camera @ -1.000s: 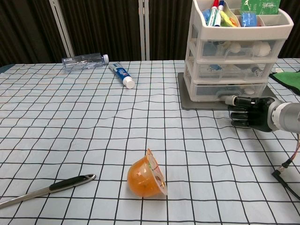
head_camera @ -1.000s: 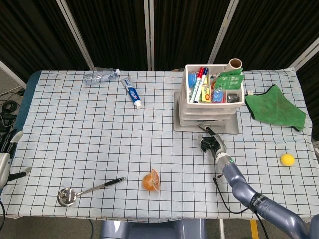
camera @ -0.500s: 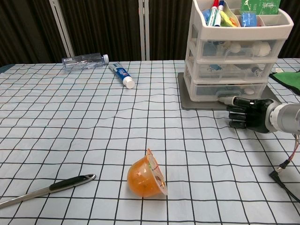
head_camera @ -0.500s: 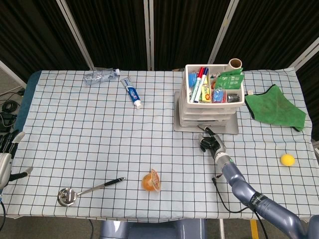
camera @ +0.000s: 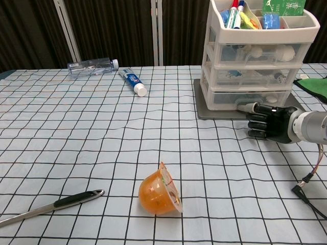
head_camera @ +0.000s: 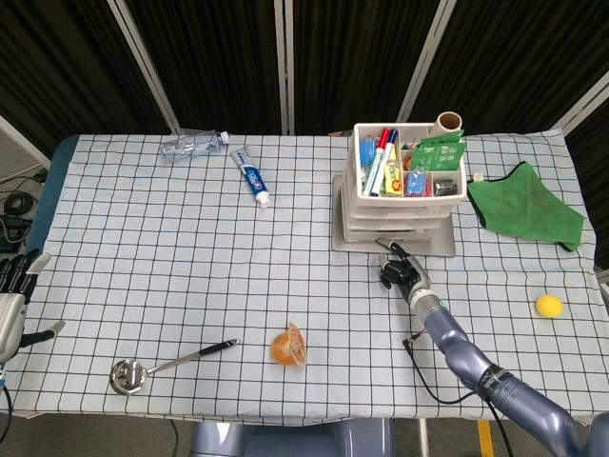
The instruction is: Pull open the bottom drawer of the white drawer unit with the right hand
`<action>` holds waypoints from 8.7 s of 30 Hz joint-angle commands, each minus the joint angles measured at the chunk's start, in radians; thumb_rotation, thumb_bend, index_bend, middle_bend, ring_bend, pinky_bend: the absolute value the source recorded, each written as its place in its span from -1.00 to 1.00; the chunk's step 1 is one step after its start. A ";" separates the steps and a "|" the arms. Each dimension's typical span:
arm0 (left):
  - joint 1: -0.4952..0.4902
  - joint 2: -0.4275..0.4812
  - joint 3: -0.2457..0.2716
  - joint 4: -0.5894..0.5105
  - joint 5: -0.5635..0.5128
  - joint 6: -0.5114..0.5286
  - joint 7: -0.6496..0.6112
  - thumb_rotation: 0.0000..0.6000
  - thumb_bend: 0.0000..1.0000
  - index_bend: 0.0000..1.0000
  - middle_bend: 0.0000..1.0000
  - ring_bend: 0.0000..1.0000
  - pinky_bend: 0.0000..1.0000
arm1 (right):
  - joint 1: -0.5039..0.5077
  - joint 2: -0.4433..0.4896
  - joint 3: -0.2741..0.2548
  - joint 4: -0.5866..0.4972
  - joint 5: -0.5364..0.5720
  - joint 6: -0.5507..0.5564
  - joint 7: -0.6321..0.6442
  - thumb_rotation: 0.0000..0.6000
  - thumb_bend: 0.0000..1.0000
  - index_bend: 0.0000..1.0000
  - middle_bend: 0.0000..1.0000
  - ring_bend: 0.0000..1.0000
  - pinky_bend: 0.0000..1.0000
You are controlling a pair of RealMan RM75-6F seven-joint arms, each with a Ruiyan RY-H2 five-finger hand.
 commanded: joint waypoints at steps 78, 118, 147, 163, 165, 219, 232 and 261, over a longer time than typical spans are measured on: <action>-0.011 0.003 0.011 -0.001 0.005 -0.018 0.001 1.00 -0.89 -1.00 -1.00 -1.00 -1.00 | 0.004 -0.077 0.060 0.068 -0.035 -0.032 0.026 1.00 0.05 -0.43 0.94 0.88 0.77; -0.011 0.004 0.020 -0.011 0.021 -0.012 0.011 1.00 -0.89 -1.00 -1.00 -1.00 -1.00 | -0.111 -0.064 -0.005 -0.075 -0.173 -0.005 -0.028 1.00 0.01 -0.55 0.92 0.88 0.77; -0.001 0.010 0.030 -0.030 0.054 0.018 0.018 1.00 -0.89 -1.00 -1.00 -1.00 -1.00 | -0.187 -0.059 -0.214 -0.246 -0.540 0.604 -0.424 1.00 -0.03 -0.54 0.92 0.88 0.77; 0.002 0.014 0.030 -0.035 0.056 0.024 0.021 1.00 -0.89 -1.00 -1.00 -1.00 -1.00 | -0.106 -0.050 -0.229 -0.207 -0.451 0.774 -0.958 1.00 -0.03 -0.45 0.92 0.88 0.77; 0.002 0.014 0.029 -0.035 0.055 0.024 0.021 1.00 -0.89 -1.00 -1.00 -1.00 -1.00 | -0.097 -0.051 -0.227 -0.201 -0.431 0.773 -0.983 1.00 -0.03 -0.45 0.92 0.88 0.77; 0.014 0.029 0.039 -0.058 0.085 0.047 0.021 1.00 -0.89 -1.00 -1.00 -1.00 -1.00 | -0.109 0.055 -0.393 -0.415 -0.315 0.825 -1.118 1.00 0.11 -0.26 0.96 0.92 0.77; 0.017 0.033 0.037 -0.060 0.085 0.053 0.015 1.00 -0.89 -1.00 -1.00 -1.00 -1.00 | -0.119 0.071 -0.422 -0.454 -0.382 0.855 -1.105 1.00 -0.26 -0.55 0.95 0.91 0.76; 0.026 0.045 0.026 -0.060 0.074 0.068 0.003 1.00 -0.89 -1.00 -1.00 -1.00 -1.00 | 0.032 0.058 -0.280 -0.446 -0.231 0.913 -1.495 1.00 -0.68 0.13 1.00 1.00 0.76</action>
